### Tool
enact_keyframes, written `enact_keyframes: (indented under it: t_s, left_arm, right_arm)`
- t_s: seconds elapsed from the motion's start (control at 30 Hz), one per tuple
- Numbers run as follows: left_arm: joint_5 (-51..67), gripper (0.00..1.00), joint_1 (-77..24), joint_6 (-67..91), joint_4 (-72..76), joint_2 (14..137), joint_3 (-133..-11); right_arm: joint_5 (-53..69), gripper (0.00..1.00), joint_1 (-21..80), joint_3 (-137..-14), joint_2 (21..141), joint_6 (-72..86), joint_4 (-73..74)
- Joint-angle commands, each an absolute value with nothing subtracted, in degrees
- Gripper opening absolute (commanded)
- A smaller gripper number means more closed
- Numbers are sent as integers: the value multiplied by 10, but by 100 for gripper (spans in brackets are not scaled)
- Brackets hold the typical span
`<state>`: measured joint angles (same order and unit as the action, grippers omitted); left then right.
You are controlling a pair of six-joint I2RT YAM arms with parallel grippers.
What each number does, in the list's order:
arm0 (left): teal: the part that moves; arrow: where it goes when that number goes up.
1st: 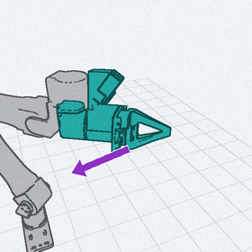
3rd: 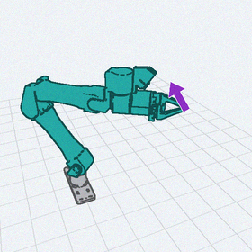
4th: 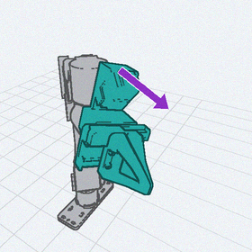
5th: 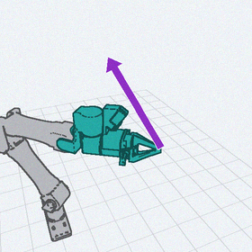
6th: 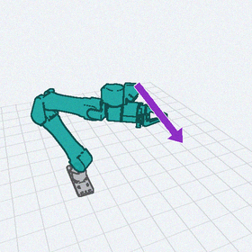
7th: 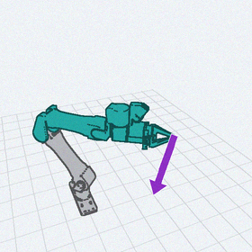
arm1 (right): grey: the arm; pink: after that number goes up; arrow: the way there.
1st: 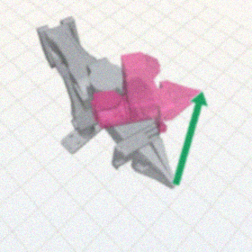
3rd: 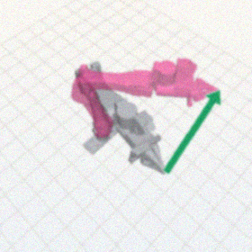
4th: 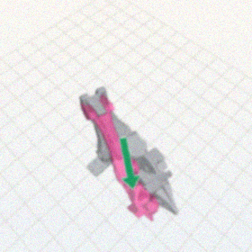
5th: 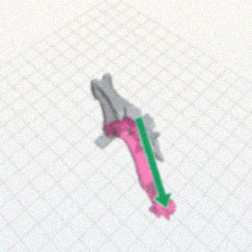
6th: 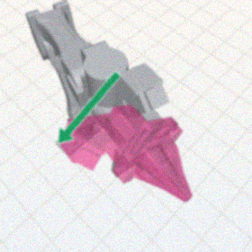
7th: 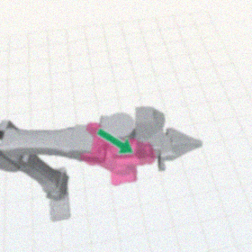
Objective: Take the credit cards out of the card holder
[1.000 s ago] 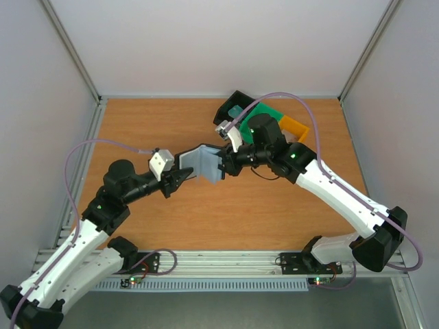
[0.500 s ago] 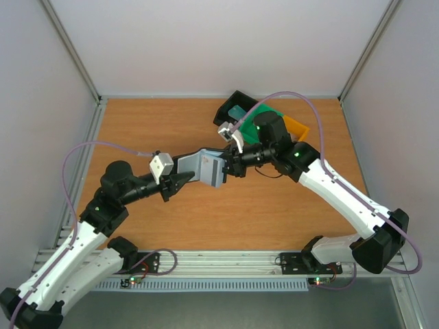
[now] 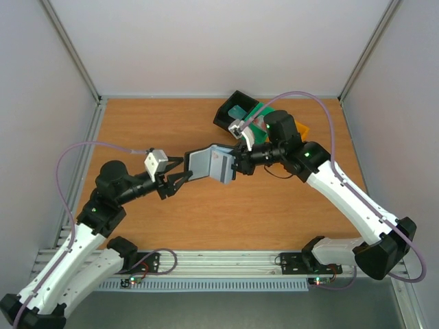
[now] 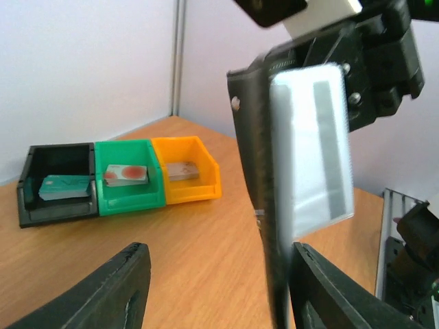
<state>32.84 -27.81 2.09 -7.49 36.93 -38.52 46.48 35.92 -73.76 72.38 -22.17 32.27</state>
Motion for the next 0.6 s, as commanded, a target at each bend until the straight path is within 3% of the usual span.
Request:
enact_keyframes:
  t_s: [0.0,0.3,0.57]
  left_arm:
    - [319,56,-258,39,-48,351,-393]
    - [389,55,-258,75,-6,354,-369]
    - [296,84,-261,108,3,384,-348]
  right_arm:
    - [369,1,336,-762,727,-168,374]
    - [224,1,337,-785,747,-89,416]
    - [244,1,395,-796,764,-118,402]
